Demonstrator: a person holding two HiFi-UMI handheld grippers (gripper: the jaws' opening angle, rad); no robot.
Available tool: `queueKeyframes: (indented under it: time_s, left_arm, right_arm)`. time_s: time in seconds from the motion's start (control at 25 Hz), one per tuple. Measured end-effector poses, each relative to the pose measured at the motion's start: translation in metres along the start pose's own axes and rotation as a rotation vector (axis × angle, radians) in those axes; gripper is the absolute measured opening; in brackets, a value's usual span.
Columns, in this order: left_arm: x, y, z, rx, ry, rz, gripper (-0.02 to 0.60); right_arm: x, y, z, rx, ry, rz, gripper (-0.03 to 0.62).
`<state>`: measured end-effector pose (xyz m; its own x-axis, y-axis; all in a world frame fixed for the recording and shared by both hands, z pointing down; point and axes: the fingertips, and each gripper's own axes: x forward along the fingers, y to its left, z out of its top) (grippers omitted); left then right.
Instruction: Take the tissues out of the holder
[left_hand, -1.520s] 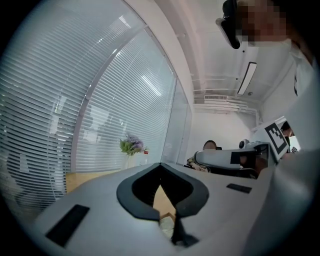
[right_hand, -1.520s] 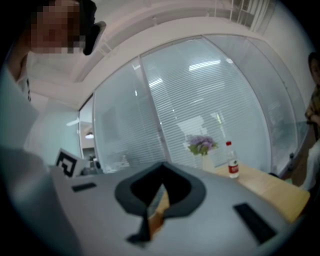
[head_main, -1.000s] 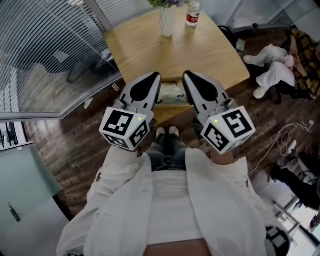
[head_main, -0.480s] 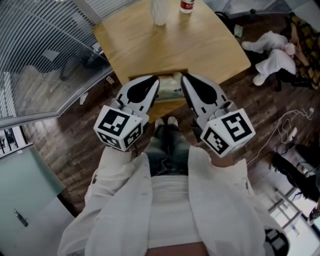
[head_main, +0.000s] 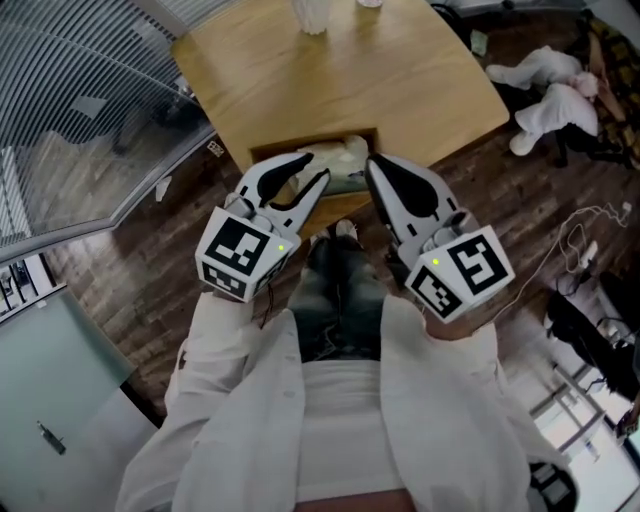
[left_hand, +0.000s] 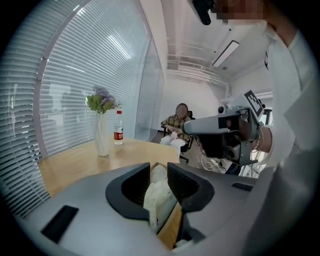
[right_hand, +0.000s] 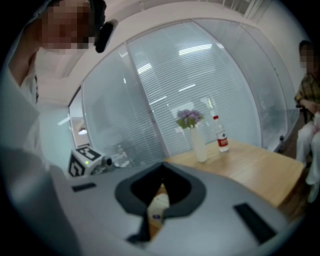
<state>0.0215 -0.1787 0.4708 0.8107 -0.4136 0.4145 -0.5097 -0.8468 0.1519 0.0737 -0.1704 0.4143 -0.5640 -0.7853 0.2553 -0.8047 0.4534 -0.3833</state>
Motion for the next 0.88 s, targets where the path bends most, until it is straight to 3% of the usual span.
queueKeyframes:
  time_s: [0.32,0.88]
  left_arm:
    - [0.006,0.001,-0.018,0.019,0.088,-0.014,0.098]
    - [0.018,0.001,-0.055,0.223,0.326,0.003,0.097]
  right_arm:
    - [-0.003,-0.012,-0.011,0.027,0.007,-0.029,0.012]
    - [-0.01,-0.016,-0.022,0.036,0.012,-0.056,0.012]
